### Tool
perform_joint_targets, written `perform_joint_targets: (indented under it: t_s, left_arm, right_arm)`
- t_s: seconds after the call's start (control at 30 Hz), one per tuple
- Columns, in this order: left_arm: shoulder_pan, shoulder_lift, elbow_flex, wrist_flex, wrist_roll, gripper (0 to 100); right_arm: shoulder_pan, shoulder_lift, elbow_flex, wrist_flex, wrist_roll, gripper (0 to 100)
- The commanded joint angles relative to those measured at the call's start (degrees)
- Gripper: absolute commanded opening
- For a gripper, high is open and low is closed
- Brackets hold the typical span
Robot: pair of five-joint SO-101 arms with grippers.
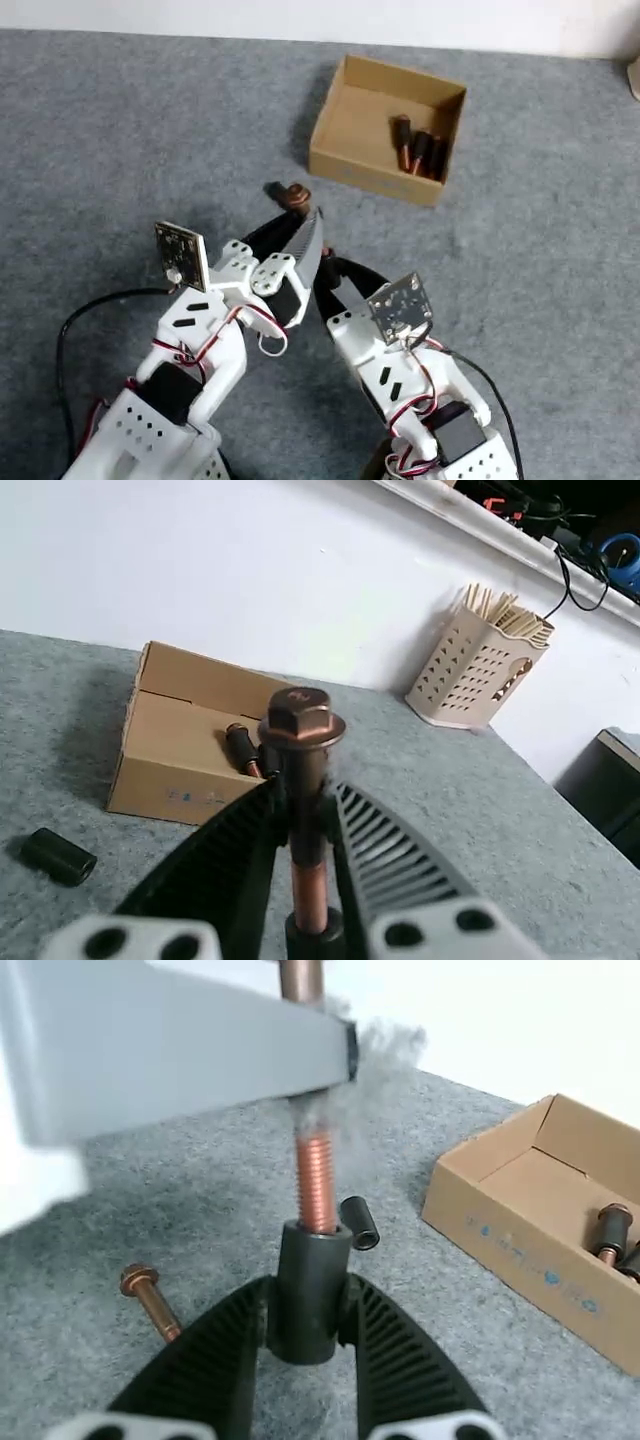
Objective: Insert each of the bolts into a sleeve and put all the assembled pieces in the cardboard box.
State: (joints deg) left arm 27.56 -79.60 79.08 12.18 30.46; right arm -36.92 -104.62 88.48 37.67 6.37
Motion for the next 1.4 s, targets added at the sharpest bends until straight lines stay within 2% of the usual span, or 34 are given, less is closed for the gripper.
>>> perform_joint_targets:
  t_s: [0.0,0.47,0.77,0.97,1.1,1.23,1.37]
  left_arm:
    - [0.84,-0.48,-0.13,-1.32,0.44,1]
    - [2.24,-1.1,-3.21,13.71,2.64,1]
    - [1.89,-1.1,-3.12,14.51,2.29,1]
    - [2.24,-1.1,-3.03,14.59,-1.49,1]
    - [2.33,-0.57,-2.86,15.21,-1.49,13]
    - [2.33,-0.57,-4.35,19.25,-1.49,28]
    - [2.33,-0.48,-6.29,22.68,-1.23,33]
  right_arm:
    - [-0.4,-0.75,-3.03,-0.22,0.53,0.4]
    - [-0.22,-0.75,-3.12,3.47,4.48,0.4]
    - [-0.04,-0.75,-3.12,3.47,4.48,0.4]
    - [-0.04,-0.75,-3.12,3.47,4.48,0.4]
    - [1.54,-0.75,-3.12,3.38,4.31,0.4]
    - [3.03,-0.75,-3.12,3.21,4.22,0.4]
    - [3.03,-0.75,-2.95,3.21,4.22,0.4]
